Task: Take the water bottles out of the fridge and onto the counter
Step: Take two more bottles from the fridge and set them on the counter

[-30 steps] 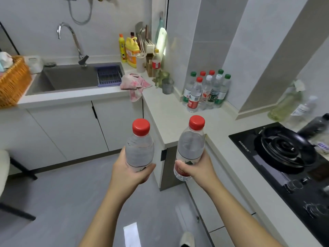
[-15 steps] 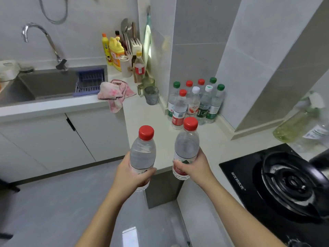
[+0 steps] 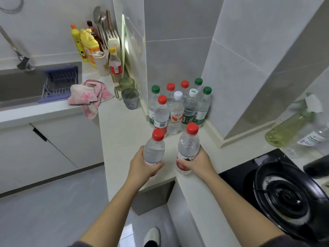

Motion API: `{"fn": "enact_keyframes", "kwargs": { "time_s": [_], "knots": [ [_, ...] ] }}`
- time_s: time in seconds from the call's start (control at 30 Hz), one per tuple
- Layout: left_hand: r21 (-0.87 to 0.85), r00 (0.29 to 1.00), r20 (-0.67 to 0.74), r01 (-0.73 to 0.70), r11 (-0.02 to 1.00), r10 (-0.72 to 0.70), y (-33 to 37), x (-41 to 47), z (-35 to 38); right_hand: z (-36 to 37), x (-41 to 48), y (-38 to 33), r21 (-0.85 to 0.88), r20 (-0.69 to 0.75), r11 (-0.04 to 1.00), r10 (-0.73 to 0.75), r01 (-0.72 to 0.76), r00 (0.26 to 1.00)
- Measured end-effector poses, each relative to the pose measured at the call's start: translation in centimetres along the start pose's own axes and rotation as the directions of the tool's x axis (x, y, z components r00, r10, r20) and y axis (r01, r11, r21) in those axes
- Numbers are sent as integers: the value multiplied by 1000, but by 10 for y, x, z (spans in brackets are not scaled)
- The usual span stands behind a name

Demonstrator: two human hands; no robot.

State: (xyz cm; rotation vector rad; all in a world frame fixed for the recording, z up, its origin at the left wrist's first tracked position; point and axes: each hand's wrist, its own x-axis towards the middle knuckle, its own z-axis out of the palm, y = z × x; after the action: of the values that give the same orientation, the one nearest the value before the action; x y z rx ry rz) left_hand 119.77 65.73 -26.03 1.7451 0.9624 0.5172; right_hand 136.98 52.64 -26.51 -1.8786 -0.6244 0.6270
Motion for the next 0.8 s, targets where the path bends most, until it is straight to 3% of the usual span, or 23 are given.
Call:
{"fn": "enact_keyframes", "kwargs": {
  "time_s": [0.47, 0.63, 0.8],
  "knots": [
    [-90, 996, 87, 14, 996, -6, -25, 65, 28, 15, 53, 15, 32, -30, 998, 64, -63, 998],
    [-37, 984, 157, -77, 996, 82, -35, 64, 21, 17, 52, 16, 23, -9, 999, 50, -49, 999],
    [100, 984, 168, -72, 992, 55, -58, 59, 12, 31, 39, 25, -72, -138, 990, 108, -118, 985]
  ]
}}
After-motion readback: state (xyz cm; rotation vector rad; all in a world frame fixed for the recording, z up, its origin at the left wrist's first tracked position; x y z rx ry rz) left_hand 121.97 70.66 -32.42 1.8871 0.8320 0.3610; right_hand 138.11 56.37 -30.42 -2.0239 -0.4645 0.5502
